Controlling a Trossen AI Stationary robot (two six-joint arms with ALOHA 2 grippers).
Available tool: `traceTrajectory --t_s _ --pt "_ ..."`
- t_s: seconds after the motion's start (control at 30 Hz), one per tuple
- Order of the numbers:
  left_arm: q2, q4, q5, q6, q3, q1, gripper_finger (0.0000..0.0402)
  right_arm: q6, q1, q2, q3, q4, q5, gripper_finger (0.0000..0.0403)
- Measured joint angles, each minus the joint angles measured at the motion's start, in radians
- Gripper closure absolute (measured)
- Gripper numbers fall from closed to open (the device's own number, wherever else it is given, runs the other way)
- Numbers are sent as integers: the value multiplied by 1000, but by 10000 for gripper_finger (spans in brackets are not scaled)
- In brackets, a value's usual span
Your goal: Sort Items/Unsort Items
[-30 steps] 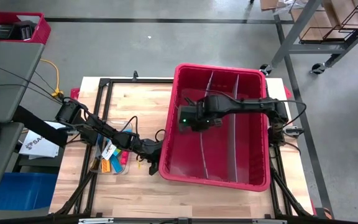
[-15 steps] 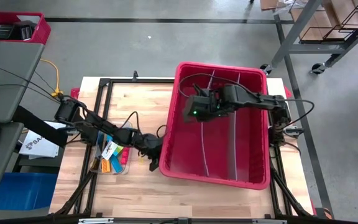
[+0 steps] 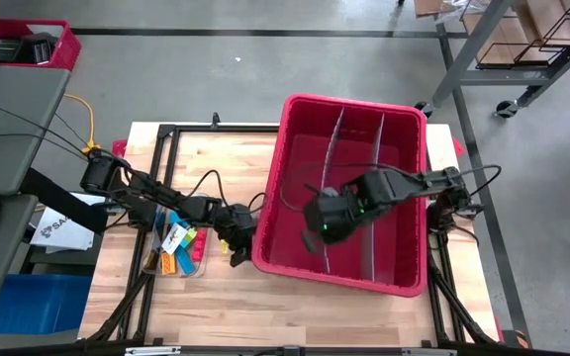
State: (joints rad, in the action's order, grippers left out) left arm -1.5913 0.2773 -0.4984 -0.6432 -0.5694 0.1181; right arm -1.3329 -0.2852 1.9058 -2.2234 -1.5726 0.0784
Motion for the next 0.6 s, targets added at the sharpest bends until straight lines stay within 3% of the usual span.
traceTrajectory --t_s 0.13,0.3,0.6 --pt "4 -97 -123 14 0 0 401 -93 -71 10 14 4 2 403" --pt "100 -263 -136 143 1 -33 401 -209 -148 12 125 1 16 403" --pt "453 -482 60 262 -30 -235 401 -310 -195 13 177 2 -50 403"
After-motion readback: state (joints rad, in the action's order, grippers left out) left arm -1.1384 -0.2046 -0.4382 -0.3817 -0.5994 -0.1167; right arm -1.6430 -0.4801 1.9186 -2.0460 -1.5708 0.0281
